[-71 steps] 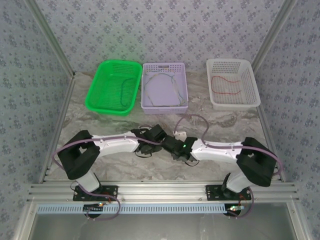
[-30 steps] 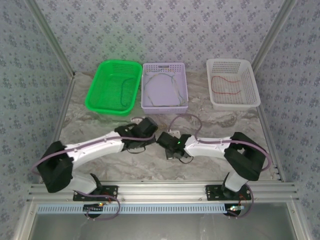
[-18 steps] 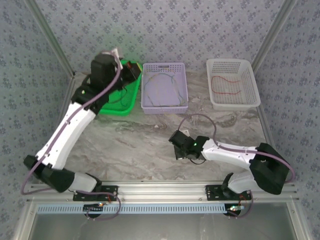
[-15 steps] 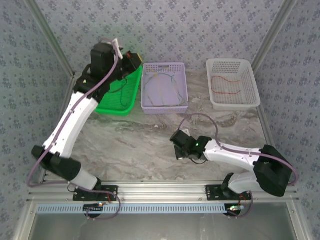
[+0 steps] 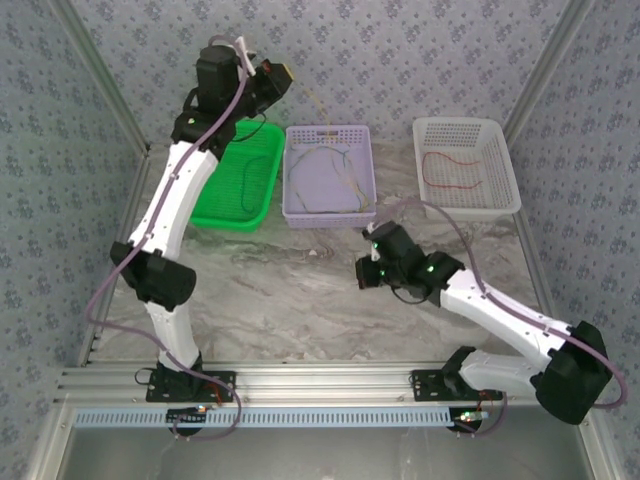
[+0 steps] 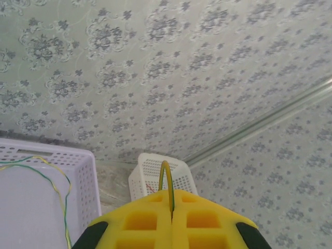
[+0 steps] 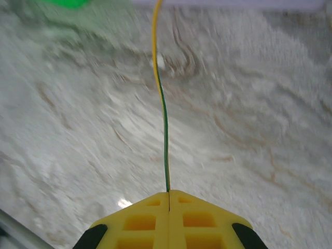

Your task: Untangle the cables

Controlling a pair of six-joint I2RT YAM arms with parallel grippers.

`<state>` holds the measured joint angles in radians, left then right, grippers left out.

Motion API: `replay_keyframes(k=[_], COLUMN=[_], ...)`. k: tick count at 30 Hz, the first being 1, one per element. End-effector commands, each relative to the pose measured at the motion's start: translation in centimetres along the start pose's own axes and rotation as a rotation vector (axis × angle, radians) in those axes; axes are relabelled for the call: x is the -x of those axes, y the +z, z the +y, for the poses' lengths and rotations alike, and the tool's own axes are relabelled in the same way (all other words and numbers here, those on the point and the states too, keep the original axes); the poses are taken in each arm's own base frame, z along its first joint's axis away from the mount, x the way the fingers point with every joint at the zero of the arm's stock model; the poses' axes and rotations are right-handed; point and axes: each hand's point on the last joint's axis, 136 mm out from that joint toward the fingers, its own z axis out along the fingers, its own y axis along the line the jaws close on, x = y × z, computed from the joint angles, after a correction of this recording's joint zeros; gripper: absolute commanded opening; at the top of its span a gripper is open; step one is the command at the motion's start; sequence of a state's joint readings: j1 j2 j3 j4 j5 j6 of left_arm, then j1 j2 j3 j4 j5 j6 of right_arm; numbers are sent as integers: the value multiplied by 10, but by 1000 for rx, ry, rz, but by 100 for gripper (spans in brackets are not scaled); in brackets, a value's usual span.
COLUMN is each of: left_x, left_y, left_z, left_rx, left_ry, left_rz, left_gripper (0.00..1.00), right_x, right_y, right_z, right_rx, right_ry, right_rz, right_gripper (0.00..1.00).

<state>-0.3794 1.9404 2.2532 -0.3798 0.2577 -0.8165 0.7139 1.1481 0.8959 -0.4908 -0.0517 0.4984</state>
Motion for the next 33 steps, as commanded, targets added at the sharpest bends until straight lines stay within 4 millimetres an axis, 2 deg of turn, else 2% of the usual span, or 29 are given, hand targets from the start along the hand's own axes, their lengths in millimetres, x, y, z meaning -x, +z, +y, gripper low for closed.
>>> replay_keyframes(k=[1,4,7,13,17,21,27,30,33], left_x=[0,4,7,-9,-21,-37,-65,-78,-90], left_y=[32,48,67,106,127,144,160,166,168], left_z=[33,58,69,120,155,183,213,216,215], left_rx=[65,131,122,246,292,312,340,316,303], left_ry=[-25,-27,-30,-8,-18,-45,-83,-102,-120], left_rz=[-38,-98,-135,-85,-76,-61,-5,36,78], left_gripper=[0,0,0,0,0,0,1,22,28], right_x=[38,76,108,142,150,151,146,144,145], right_y=[-13,-10,3,53,88,121,149,155,156], right_z=[18,20,22,14,10,-2,-16,-23,-29], right_rx=[120,163,190,209,224,188,146,110,72], right_ry=[-21,10,26,59,84,100,124,129,138], right_rz=[-22,-47,-47,-7,38,74,108,116,117], right_gripper=[0,0,0,0,0,0,0,0,2])
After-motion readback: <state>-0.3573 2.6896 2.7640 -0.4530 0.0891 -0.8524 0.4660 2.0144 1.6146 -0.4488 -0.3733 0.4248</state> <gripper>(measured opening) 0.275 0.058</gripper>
